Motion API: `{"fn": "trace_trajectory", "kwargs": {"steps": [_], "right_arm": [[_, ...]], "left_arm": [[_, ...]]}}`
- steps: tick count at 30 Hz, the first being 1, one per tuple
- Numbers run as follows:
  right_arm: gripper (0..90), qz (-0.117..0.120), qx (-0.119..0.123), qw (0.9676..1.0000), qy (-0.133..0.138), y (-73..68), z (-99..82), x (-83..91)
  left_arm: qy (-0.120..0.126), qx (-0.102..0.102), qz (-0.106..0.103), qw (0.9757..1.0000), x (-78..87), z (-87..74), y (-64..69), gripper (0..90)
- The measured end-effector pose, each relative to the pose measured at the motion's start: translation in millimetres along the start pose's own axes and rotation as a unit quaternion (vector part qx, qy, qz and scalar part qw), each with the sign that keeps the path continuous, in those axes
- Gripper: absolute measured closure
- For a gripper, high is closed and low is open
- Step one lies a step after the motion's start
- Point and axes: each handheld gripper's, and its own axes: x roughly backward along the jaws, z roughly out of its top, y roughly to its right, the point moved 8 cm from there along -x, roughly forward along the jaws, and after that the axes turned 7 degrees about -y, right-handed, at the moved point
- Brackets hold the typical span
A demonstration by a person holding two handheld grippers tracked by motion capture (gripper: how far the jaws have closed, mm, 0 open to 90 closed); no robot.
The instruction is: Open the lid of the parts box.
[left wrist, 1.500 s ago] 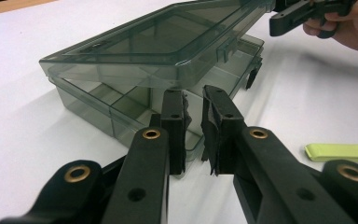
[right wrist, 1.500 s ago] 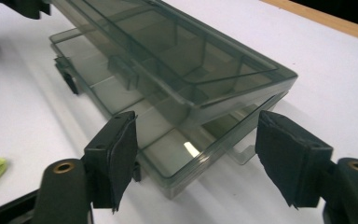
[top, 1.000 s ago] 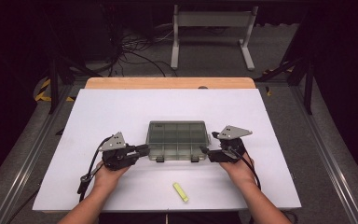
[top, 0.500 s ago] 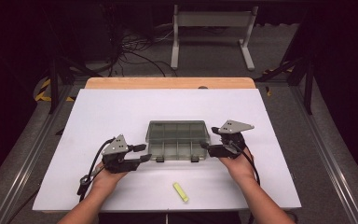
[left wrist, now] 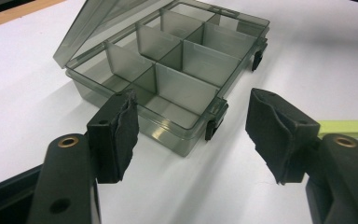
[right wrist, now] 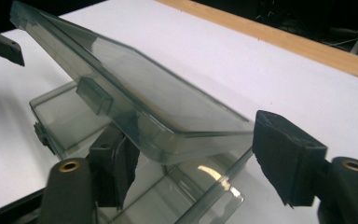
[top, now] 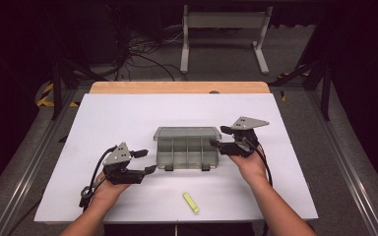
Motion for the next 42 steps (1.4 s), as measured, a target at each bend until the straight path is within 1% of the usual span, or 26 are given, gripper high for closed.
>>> {"fn": "trace_trajectory", "kwargs": {"steps": [1, 2, 7, 9, 11, 13, 16, 19, 23, 27, 31, 38, 39, 42], "right_arm": [[34.7, 0.001, 0.000, 1.0000, 0.004, 0.9, 2.3, 0.1], [35.4, 0.001, 0.000, 1.0000, 0.004, 2.1, 3.7, 0.0], [36.8, 0.005, -0.008, 0.9999, 0.006, 7.2, 11.1, -2.1], [37.9, 0.006, -0.010, 0.9999, 0.012, 9.1, 15.5, -2.3], [38.5, 0.007, -0.016, 0.9998, 0.013, 11.3, 18.9, -3.5], [39.6, 0.008, -0.015, 0.9998, 0.014, 13.9, 21.6, -5.1], [40.8, 0.010, -0.021, 0.9996, 0.014, 17.3, 25.1, -7.3], [42.6, 0.011, -0.027, 0.9993, 0.022, 21.2, 28.8, -9.7], [44.4, 0.011, -0.032, 0.9992, 0.020, 24.5, 32.2, -13.4], [45.9, 0.004, -0.027, 0.9995, 0.015, 28.3, 36.7, -18.0], [47.0, 0.003, -0.030, 0.9994, 0.015, 32.0, 39.9, -21.7], [49.4, -0.008, -0.031, 0.9995, 0.008, 39.5, 41.9, -29.3], [49.7, -0.007, -0.033, 0.9994, 0.008, 40.1, 42.1, -30.7], [51.9, -0.007, -0.034, 0.9994, 0.006, 41.7, 41.7, -33.4]], "left_arm": [[0.000, 0.003, 0.000, 1.0000, 0.1, -0.2, -0.2, 33.7], [0.000, 0.001, 0.003, 1.0000, 0.2, -0.2, -1.2, 32.8], [0.000, 0.004, 0.000, 1.0000, 0.1, -0.3, -0.2, 29.7], [0.003, 0.004, -0.001, 1.0000, 0.6, 0.3, -0.6, 28.7], [0.004, 0.003, 0.002, 1.0000, 1.2, 0.5, -1.8, 27.7], [0.004, 0.002, 0.003, 1.0000, 1.5, 0.6, -2.2, 26.7], [0.002, 0.005, -0.001, 1.0000, 1.2, 0.1, -0.9, 26.2], [0.003, 0.004, 0.001, 1.0000, 0.9, 0.1, -0.9, 25.8], [0.002, 0.004, 0.000, 1.0000, 1.4, 0.1, -1.0, 25.6], [0.004, 0.004, 0.001, 1.0000, 1.7, 0.4, -1.3, 25.1], [0.004, 0.003, 0.001, 1.0000, 1.8, 0.4, -1.2, 24.8], [0.004, 0.003, 0.002, 1.0000, 1.9, 0.4, -1.5, 24.5], [0.005, 0.006, 0.001, 1.0000, 1.9, 0.3, -1.2, 24.4], [0.004, 0.004, 0.001, 1.0000, 2.1, 0.4, -1.6, 24.3]]}}
